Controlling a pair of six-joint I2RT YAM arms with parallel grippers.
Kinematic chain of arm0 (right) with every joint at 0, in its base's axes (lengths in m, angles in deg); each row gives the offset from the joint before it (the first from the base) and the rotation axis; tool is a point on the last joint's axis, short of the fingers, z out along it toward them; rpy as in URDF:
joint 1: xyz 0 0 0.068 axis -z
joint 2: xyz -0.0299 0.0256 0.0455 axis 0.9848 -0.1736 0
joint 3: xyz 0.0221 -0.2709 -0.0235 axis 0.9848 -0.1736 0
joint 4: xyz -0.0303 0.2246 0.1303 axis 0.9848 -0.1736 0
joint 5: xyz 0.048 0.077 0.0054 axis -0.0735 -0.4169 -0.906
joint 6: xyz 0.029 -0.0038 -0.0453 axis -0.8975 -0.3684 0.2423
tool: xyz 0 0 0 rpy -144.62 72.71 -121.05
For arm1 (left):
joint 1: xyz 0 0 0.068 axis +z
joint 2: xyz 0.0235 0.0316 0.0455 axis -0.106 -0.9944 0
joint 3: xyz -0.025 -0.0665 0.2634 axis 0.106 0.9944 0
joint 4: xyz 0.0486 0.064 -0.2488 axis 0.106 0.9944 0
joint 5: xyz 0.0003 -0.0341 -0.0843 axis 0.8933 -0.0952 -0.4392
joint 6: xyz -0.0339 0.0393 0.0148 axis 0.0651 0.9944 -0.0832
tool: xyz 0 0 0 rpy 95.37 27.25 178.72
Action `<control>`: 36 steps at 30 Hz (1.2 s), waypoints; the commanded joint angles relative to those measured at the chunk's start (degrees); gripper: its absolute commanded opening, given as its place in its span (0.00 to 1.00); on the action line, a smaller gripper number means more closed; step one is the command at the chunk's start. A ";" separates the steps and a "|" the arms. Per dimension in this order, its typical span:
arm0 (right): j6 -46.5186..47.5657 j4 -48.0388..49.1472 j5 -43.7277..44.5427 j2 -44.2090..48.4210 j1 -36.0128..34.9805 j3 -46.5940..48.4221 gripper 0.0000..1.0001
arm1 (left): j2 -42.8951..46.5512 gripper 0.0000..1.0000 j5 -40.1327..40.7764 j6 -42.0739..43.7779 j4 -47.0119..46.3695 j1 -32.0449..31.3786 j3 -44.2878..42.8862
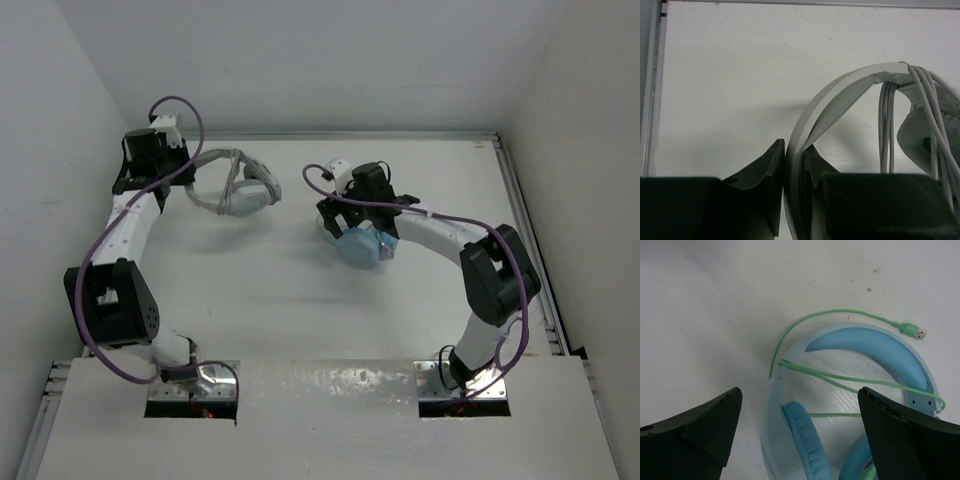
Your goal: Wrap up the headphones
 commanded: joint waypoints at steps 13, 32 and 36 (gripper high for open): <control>1.19 -2.40 5.05 6.53 0.20 -3.02 0.97 | -24.81 0.00 14.02 -6.71 -16.79 2.19 -16.30; -0.22 -4.07 5.58 4.51 0.20 -2.32 0.97 | -43.11 0.26 17.82 -4.95 -18.37 8.61 -28.09; -1.18 -3.90 5.67 5.12 0.20 -2.67 0.98 | -42.41 0.60 16.76 -3.54 -16.18 8.61 -28.09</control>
